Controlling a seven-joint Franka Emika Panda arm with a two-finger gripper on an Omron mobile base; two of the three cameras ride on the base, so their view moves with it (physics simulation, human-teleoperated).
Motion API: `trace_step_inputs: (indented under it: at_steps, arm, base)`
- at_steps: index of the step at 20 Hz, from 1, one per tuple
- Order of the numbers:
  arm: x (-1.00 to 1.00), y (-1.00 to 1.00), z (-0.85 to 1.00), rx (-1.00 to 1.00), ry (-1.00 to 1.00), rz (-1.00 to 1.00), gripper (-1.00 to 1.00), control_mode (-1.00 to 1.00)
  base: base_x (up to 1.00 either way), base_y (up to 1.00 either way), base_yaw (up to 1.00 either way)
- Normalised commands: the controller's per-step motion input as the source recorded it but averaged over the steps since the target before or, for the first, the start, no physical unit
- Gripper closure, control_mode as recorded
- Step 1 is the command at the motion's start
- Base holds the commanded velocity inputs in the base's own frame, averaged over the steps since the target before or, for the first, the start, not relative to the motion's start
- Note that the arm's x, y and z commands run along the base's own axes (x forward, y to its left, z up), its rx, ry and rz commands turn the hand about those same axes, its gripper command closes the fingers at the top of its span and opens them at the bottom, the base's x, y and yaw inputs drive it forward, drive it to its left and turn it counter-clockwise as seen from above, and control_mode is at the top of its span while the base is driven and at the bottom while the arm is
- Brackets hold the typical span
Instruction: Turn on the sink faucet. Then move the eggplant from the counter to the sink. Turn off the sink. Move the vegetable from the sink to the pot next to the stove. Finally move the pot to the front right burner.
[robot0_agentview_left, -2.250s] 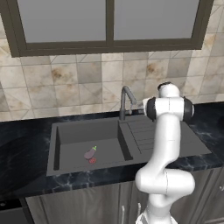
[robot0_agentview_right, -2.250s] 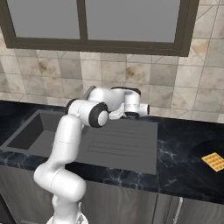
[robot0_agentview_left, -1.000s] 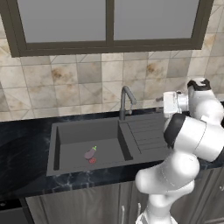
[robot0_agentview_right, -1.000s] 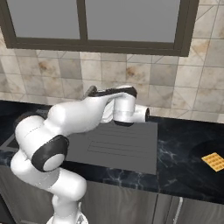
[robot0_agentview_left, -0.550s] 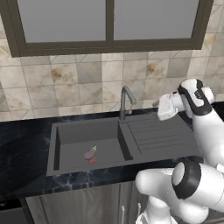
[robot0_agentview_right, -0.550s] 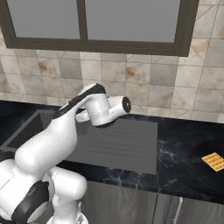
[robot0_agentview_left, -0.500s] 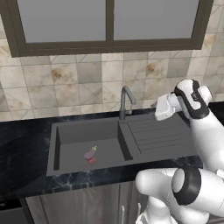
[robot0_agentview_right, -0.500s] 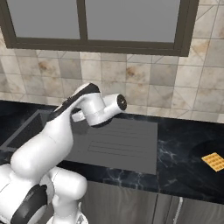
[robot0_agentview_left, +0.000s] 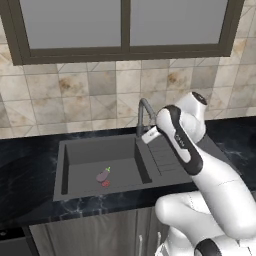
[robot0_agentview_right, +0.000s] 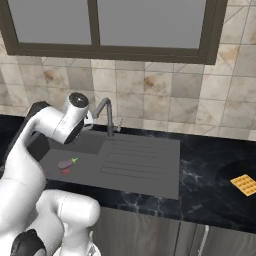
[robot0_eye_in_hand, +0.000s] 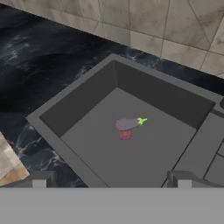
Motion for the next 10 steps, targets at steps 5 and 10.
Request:
trace_step_inputs:
  at_steps: [5, 10]
  arm:
    - [-0.02, 0.69, -0.09, -0.13, 0.26, -0.38, -1.00, -1.00]
    - [0.00, 0.66, -0.27, -0.12, 0.22, -0.37, -1.00, -1.00]
  base:
    - [0.00, 0.00, 0.00]
    - [0.00, 0.00, 0.00]
